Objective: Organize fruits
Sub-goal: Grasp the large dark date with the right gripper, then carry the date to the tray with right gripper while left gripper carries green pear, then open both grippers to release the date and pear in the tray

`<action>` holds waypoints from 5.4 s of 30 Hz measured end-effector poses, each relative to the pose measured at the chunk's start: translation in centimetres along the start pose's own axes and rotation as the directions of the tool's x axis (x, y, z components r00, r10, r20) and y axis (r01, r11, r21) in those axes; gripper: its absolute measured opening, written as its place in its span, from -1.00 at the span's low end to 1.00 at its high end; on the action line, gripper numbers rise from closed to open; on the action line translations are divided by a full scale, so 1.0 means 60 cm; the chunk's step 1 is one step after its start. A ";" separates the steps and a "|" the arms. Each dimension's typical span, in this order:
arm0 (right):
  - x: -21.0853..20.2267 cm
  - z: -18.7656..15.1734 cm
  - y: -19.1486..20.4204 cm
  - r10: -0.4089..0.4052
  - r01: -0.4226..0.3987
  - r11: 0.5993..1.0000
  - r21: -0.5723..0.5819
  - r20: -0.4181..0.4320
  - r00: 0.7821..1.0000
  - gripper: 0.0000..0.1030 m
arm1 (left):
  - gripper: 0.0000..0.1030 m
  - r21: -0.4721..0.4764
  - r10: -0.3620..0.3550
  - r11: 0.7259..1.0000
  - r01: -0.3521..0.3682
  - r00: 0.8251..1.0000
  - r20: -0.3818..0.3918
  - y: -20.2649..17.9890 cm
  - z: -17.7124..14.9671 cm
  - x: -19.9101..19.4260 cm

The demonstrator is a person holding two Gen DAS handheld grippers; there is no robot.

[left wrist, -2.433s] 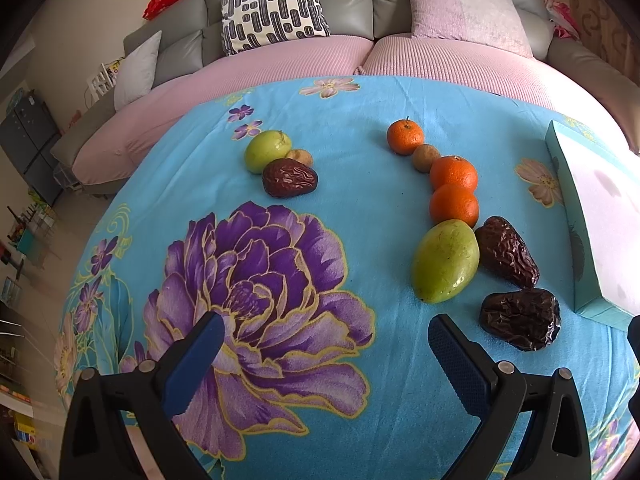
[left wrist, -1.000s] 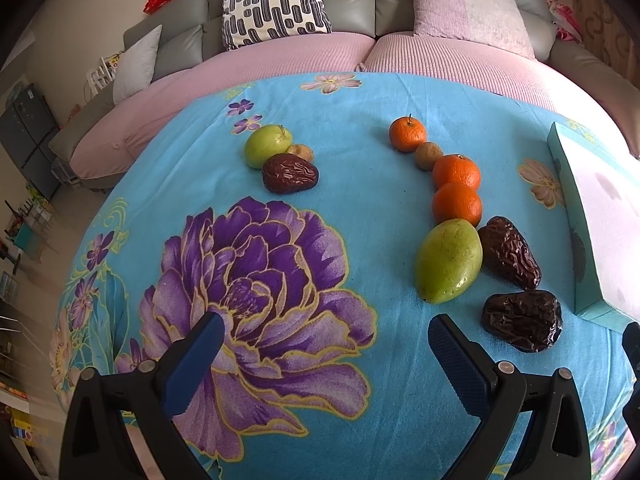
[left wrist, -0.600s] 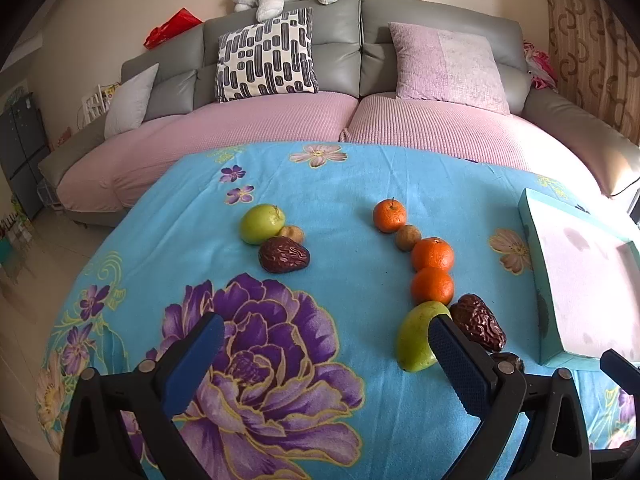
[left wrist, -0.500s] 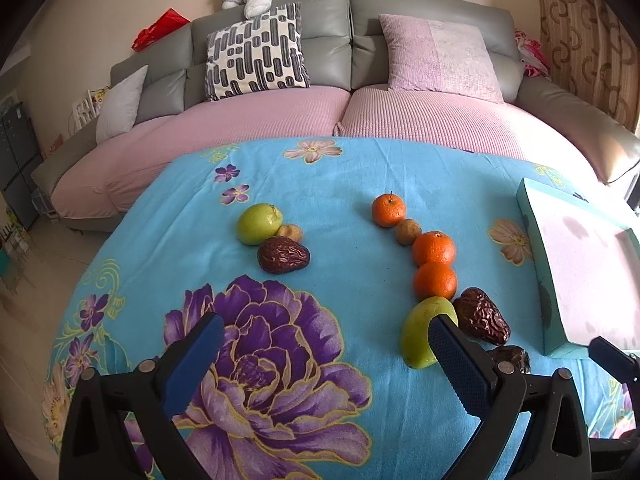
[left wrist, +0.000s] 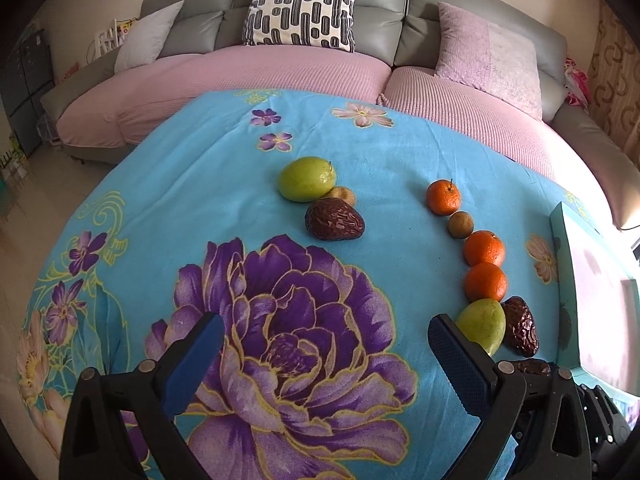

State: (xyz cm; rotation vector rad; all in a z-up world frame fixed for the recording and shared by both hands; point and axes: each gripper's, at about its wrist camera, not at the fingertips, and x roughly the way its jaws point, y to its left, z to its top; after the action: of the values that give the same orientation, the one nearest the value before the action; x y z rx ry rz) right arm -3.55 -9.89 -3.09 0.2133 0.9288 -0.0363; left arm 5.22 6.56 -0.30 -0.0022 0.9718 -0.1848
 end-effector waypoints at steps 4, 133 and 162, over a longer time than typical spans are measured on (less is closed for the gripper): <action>0.014 0.000 0.012 -0.050 0.049 0.997 -0.051 -0.008 0.999 0.18 | 1.00 -0.018 0.016 1.000 -0.017 1.000 -0.003 0.010 0.001 0.002; -0.148 0.006 -0.386 -0.504 0.503 0.794 0.342 -0.094 0.858 0.60 | 0.90 0.442 -0.122 0.888 0.123 0.992 -0.029 -0.392 0.028 -0.021; -0.127 0.043 -0.285 -0.459 0.426 0.867 0.257 0.083 0.885 0.86 | 1.00 0.207 0.017 0.978 -0.032 0.997 0.072 -0.174 0.115 0.033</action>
State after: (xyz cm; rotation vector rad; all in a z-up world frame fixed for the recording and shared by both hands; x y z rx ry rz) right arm -8.15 -27.61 1.63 0.2065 0.8136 -0.5855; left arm 10.36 -4.61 2.83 0.1937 0.8783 -0.2616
